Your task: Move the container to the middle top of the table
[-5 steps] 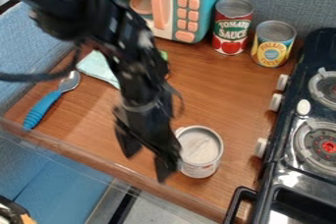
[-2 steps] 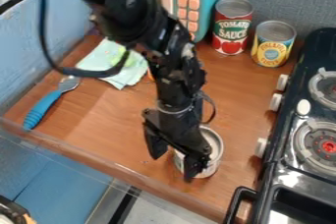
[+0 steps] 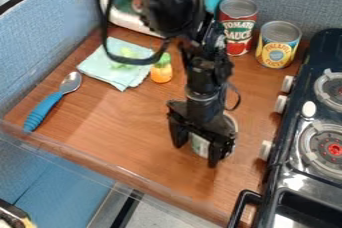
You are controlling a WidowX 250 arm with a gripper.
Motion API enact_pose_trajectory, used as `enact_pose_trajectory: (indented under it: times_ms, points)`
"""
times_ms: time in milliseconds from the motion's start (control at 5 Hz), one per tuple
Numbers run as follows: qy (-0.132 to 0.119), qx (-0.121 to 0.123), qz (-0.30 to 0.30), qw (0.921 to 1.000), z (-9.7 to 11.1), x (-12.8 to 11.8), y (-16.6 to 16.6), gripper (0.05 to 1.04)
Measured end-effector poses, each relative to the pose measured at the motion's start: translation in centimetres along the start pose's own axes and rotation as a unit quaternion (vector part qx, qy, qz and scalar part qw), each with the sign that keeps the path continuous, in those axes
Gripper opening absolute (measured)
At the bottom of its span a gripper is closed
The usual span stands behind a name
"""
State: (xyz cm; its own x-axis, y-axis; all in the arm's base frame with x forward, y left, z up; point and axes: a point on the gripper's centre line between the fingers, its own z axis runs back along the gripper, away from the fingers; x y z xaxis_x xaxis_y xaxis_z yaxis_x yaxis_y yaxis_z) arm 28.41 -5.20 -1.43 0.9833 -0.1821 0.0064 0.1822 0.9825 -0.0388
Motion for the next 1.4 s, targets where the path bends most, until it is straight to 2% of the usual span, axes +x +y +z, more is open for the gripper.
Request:
enact_pose_trajectory:
  times_ms: [200,400,800,1000,1200,1400]
  points:
    - [-0.011,0.004,0.037,0.9992,0.2,3.1,2.4,0.999]
    - [-0.018,0.013,0.057,0.9981,0.2,5.9,3.4,0.999]
    - [-0.023,0.012,0.068,0.9974,-0.2,9.4,4.5,0.999]
    - [-0.019,0.017,0.058,0.998,0.0,9.4,4.4,0.999]
    - [-0.044,0.026,0.054,0.9972,3.2,8.3,4.3,1.0]
    - [-0.042,0.031,0.052,0.9973,5.2,5.8,4.1,1.0]
